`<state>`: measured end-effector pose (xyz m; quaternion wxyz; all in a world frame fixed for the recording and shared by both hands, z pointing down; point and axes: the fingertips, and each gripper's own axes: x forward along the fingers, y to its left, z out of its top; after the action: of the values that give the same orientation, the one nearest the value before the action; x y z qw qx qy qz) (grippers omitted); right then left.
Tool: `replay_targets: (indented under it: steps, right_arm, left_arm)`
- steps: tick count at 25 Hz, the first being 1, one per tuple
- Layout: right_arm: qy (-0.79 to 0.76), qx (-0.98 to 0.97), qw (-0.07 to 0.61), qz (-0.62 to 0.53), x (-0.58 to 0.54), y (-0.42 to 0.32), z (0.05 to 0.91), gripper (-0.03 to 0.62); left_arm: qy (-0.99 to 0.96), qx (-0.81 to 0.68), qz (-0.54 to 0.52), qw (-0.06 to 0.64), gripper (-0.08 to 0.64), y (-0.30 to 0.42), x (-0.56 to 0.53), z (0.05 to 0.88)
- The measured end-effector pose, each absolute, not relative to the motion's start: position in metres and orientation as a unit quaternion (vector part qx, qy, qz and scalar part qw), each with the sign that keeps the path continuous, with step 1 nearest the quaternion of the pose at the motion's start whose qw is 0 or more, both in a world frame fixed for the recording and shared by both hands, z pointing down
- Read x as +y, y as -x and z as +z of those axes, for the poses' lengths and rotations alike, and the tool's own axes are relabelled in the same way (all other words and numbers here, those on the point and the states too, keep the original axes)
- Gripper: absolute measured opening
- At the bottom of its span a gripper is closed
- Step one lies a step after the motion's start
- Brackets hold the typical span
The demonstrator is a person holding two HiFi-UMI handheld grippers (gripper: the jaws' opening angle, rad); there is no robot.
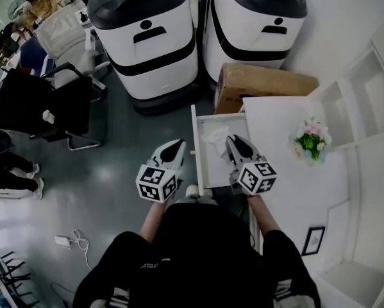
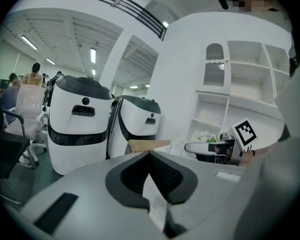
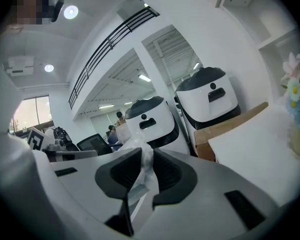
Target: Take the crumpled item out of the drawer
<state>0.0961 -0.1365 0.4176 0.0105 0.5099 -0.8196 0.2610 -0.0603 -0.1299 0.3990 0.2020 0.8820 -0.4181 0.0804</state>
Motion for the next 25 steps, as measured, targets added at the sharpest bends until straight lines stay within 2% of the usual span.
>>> replay_targets:
  steps: [18, 25]
  right_arm:
    - [-0.51, -0.843, -0.059, 0.161, -0.128, -0.115, 0.317, 0.061]
    - [-0.521, -0.842, -0.056, 0.129, -0.128, -0.124, 0.3, 0.057]
  left_arm:
    - [-0.894, -0.433, 0.021, 0.115, -0.002, 0.067, -0.129, 0.316]
    - [-0.892, -0.441, 0.008, 0.096, -0.002, 0.074, -0.128, 0.298]
